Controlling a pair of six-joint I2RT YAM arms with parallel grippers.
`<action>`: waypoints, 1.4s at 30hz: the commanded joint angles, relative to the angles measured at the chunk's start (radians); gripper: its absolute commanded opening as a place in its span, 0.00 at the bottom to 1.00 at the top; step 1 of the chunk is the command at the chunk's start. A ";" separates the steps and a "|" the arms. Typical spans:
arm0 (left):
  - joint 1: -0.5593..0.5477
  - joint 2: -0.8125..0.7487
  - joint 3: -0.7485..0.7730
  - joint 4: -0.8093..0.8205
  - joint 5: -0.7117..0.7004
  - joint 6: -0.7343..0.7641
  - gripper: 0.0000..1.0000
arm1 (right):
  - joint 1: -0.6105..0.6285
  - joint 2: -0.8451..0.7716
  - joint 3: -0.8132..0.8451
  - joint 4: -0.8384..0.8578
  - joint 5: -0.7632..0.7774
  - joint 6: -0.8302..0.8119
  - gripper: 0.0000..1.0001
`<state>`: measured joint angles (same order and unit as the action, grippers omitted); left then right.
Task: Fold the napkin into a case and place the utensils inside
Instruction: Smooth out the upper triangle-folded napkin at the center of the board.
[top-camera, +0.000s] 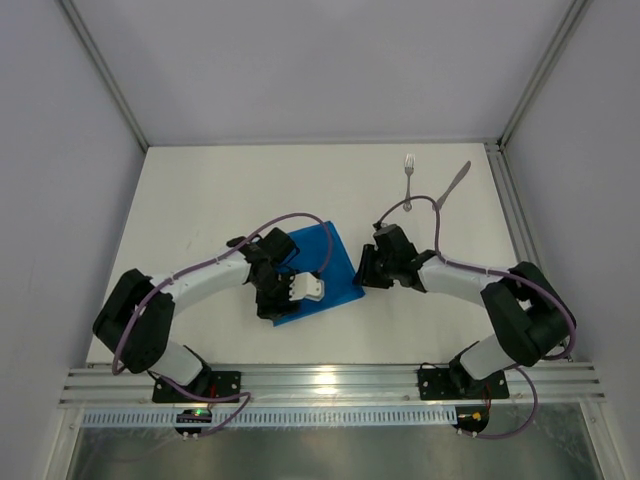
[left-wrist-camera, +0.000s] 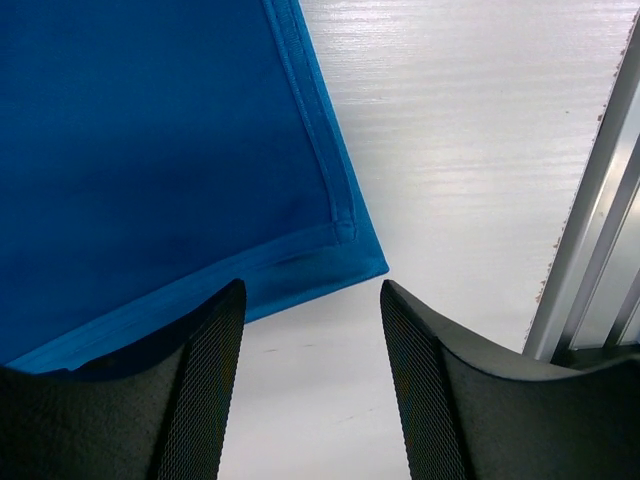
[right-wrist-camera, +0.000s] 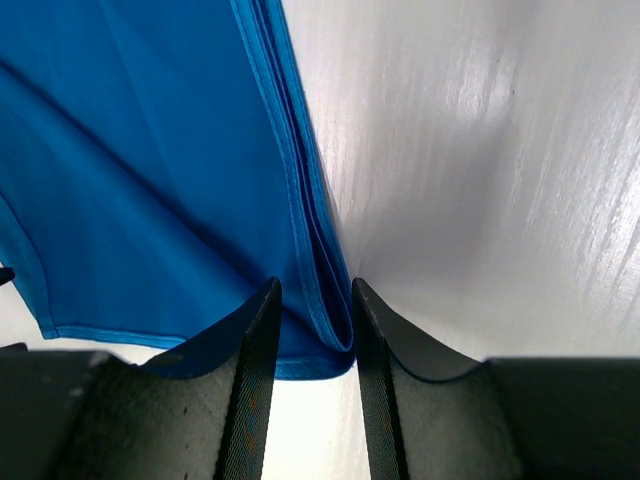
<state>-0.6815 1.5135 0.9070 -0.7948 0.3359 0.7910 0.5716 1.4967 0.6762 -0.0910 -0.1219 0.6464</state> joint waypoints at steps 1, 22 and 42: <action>-0.012 -0.062 0.056 -0.083 0.000 0.076 0.59 | -0.004 0.019 0.066 -0.019 0.024 -0.025 0.38; -0.104 0.056 0.032 -0.001 -0.051 0.143 0.59 | -0.004 0.181 0.152 -0.018 0.065 -0.047 0.29; -0.104 -0.002 0.021 -0.083 -0.021 0.122 0.02 | -0.004 0.186 0.138 -0.023 0.077 -0.041 0.04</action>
<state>-0.7795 1.5635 0.9253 -0.8230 0.2913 0.9020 0.5674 1.6623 0.8314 -0.1009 -0.0788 0.6048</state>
